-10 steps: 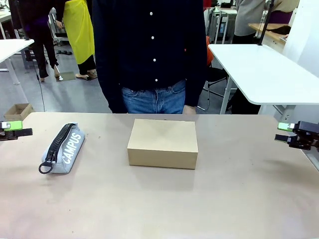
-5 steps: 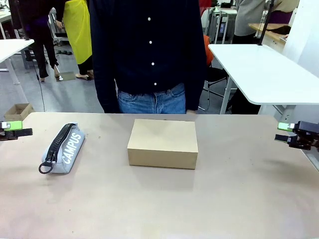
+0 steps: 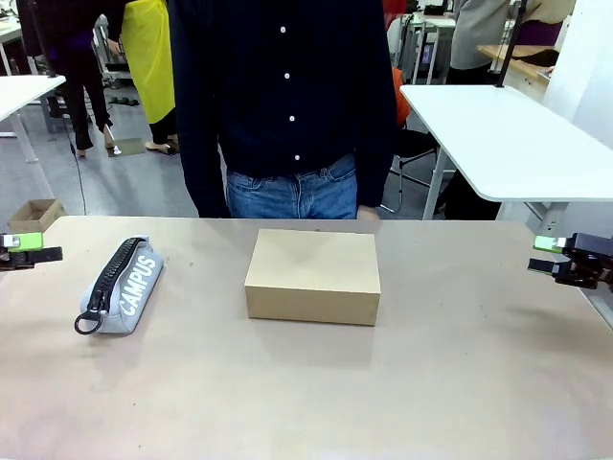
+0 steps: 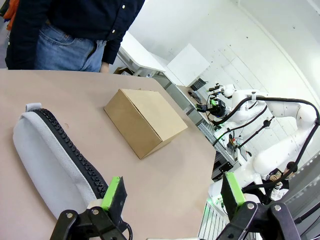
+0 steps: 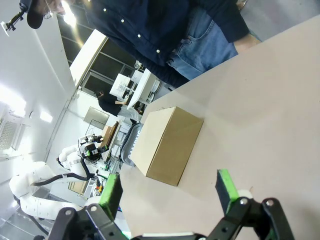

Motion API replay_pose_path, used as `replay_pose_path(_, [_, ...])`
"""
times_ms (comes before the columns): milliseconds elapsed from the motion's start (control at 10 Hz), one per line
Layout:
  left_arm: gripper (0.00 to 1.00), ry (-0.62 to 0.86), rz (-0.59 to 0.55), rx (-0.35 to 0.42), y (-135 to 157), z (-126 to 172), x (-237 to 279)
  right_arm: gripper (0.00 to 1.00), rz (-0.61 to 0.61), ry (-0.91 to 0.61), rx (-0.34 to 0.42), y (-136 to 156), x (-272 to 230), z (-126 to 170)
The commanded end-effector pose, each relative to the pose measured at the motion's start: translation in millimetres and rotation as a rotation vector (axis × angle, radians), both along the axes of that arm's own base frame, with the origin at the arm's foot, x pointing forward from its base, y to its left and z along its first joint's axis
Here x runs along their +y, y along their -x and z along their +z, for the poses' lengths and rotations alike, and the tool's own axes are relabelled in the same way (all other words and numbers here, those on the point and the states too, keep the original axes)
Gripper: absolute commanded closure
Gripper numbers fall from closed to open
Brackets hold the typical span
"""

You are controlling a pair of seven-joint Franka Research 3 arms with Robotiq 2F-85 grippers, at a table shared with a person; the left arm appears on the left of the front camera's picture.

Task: Pack the items into the box.
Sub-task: Close the Mailer Box.

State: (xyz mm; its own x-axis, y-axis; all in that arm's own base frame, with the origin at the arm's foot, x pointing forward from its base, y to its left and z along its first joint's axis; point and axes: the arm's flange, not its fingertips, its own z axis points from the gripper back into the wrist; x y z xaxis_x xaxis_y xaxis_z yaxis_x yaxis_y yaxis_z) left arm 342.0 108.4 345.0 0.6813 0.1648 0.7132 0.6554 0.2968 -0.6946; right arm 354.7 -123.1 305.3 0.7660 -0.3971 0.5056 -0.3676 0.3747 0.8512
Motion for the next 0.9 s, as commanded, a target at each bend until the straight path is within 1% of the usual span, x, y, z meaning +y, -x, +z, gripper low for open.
replay_pose_path(0, [0.00, -0.005, -0.005, -0.018, 2.0, 0.9, 0.9, 0.00, -0.001, 0.022, -0.003, -1.1, 1.8, 3.9])
replay_pose_path(800, [0.00, -0.005, -0.005, -0.018, 2.0, 0.9, 0.9, 0.00, -0.001, 0.022, -0.003, -1.1, 1.8, 3.9])
